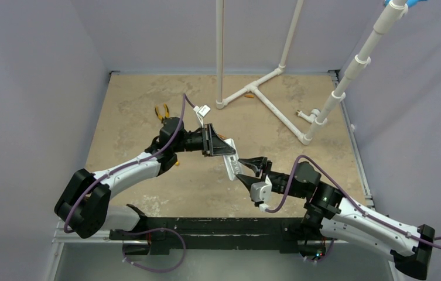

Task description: Load the batteries into the remote control

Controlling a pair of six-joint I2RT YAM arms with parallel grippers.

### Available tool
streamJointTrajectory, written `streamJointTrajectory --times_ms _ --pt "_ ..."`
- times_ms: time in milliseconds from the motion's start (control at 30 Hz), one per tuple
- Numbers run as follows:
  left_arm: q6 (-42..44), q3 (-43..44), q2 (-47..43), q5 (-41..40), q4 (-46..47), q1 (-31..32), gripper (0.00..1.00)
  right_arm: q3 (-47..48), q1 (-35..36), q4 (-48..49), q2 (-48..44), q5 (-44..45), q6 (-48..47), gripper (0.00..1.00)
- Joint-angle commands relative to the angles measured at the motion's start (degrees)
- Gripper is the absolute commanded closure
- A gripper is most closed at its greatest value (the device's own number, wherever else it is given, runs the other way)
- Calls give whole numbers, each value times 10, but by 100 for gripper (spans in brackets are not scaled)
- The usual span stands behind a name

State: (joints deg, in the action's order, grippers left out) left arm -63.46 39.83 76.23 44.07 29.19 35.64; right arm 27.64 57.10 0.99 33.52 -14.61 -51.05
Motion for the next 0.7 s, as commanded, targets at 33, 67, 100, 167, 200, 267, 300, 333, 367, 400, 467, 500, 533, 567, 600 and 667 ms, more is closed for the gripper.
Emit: streamJointTrajectory --times_ms 33,67,100,167,200,267,300,333,367,400,467,500,533,567,600,667 --pt "1 2 1 37 16 6 100 0 -3 71 -18 35 -12 50" --pt "2 2 2 37 16 6 100 0 -3 70 -18 35 -12 51" --pt "1 2 3 37 16 6 100 1 -3 69 -18 34 -11 51" --pt "1 2 4 37 17 6 100 0 -3 67 -18 33 -10 50" --pt "1 2 4 38 17 6 100 1 -3 65 -19 33 -10 50" --pt "0 2 3 37 17 6 100 2 -3 57 -20 34 -9 50" --pt "0 2 2 37 16 6 100 2 -3 53 -22 33 -8 50" --pt "0 1 2 37 16 6 100 2 -3 47 -23 32 -8 50" --pt "0 0 1 38 16 6 100 4 -3 39 -22 30 -7 49" --pt "-1 -1 -1 37 16 6 100 7 -3 28 -21 27 -6 49" --pt "-4 -3 -2 37 19 6 100 12 -3 7 -18 18 -3 49" --pt "-6 -4 -2 37 21 6 100 15 -3 -2 -14 13 -1 49" --pt "-8 -4 -3 37 23 6 100 17 -3 -7 -11 8 1 49" --pt "-9 -4 -3 37 24 6 100 19 -3 -24 -9 1 3 49" --pt "-9 -3 -2 37 24 6 100 21 -3 -32 -8 -5 7 49" --pt "-10 -1 -1 36 25 6 100 22 -3 -40 -7 -15 15 49"
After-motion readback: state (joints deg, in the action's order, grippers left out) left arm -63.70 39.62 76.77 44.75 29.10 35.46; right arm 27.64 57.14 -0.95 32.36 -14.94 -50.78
